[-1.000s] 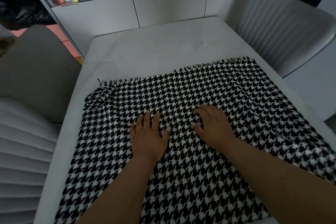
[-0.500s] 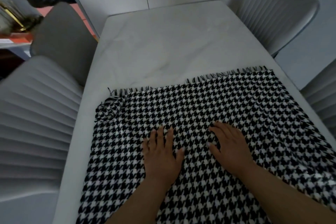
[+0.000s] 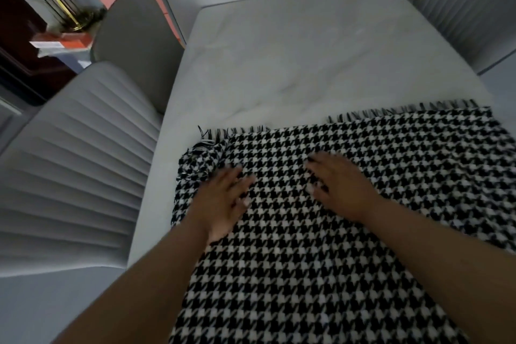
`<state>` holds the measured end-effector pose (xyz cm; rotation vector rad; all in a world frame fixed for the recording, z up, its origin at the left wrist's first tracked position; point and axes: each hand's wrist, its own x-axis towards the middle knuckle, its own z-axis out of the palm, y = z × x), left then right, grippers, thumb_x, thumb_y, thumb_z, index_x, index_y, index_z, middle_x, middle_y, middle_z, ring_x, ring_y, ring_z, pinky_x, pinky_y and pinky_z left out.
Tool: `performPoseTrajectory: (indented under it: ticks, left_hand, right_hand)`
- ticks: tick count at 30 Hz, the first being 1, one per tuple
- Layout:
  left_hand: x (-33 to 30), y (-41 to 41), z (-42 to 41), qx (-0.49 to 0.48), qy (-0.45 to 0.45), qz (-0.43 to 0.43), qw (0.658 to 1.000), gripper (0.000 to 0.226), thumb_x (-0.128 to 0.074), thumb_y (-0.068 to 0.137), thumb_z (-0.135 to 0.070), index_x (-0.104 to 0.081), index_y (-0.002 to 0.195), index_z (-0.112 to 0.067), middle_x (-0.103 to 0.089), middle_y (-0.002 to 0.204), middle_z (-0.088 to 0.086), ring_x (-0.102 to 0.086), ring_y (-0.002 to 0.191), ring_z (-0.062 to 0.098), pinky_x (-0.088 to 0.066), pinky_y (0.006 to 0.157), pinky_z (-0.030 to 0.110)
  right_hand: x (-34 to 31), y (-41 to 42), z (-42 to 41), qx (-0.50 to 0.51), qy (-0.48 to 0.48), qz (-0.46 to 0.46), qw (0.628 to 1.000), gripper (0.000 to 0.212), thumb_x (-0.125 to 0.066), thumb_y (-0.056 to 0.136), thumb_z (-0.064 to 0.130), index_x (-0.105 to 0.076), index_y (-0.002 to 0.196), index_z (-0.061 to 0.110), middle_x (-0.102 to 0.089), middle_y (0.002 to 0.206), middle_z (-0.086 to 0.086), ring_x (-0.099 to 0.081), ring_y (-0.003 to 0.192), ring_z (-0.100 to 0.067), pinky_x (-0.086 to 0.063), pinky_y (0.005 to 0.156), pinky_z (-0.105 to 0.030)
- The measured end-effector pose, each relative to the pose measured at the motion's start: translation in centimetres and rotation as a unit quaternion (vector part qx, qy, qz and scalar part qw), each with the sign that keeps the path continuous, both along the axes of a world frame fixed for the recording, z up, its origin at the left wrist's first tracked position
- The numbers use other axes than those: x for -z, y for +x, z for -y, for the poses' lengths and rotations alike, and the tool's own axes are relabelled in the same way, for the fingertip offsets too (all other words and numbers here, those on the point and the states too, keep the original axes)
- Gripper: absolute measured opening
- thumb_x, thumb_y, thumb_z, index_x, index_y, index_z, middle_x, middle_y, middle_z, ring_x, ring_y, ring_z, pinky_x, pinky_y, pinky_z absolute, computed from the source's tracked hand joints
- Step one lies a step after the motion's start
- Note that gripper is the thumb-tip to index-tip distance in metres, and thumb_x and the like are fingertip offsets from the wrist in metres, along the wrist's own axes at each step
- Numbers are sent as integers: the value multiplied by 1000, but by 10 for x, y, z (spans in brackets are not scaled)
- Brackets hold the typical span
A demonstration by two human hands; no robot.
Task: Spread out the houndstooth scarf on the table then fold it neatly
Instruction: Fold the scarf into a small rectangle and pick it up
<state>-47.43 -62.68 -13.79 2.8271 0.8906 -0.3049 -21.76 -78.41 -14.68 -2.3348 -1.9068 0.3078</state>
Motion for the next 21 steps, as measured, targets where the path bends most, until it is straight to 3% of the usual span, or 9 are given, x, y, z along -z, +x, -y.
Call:
performPoseTrajectory:
  ticks: [4,6,9,11,13,17,21]
  left_hand:
    - [0,-9,-66,-189,32,-55,980,59,-15,98,-55,1,152,-37,3,162,-2,3,149,22,-4,119,50]
    - [-5,-2,-75,-233,49,-55,970,60,-15,99,-53,1,153,-33,3,163,0,8,149,21,3,119,52]
    - [-6,17,-60,-187,113,-2,976,64,-10,97,-55,-2,154,-26,0,162,4,8,149,22,10,116,49]
    - [2,22,-48,-151,92,-1,984,65,-8,96,-56,1,154,-26,2,162,2,9,149,19,9,118,48]
    - [8,23,-48,-176,67,-26,982,64,-8,97,-54,3,154,-28,5,162,0,10,148,16,8,119,48]
    - [0,49,-38,-193,83,-2,978,70,-1,95,-57,-1,154,-18,3,162,4,10,149,19,11,118,49]
    - [-11,116,11,-70,57,66,994,80,11,85,-62,4,154,-20,7,162,0,14,148,17,17,116,44]
  right_hand:
    - [7,35,-13,68,-9,51,996,85,5,82,70,-13,152,27,-10,160,3,-5,147,-14,0,117,-35]
    - [6,32,-17,78,-20,61,995,89,11,79,72,-11,152,27,-7,160,2,-2,147,-14,1,117,-37]
    - [4,23,-20,80,-30,52,995,98,24,71,75,-6,152,30,-4,160,3,3,147,-15,3,118,-40]
    - [3,28,-22,78,-31,51,995,96,26,70,75,-2,152,32,0,160,6,6,147,-14,4,119,-41]
    - [0,39,-23,87,-32,38,995,99,28,68,75,-1,152,32,1,160,6,7,147,-12,4,119,-39]
    - [-14,61,-10,105,16,-46,993,88,4,81,70,-22,150,23,-14,159,3,-5,147,-13,-1,118,-31]
    - [-18,100,19,206,118,-65,969,63,-26,95,55,-44,141,15,-41,147,-8,-30,139,-24,-20,116,-37]
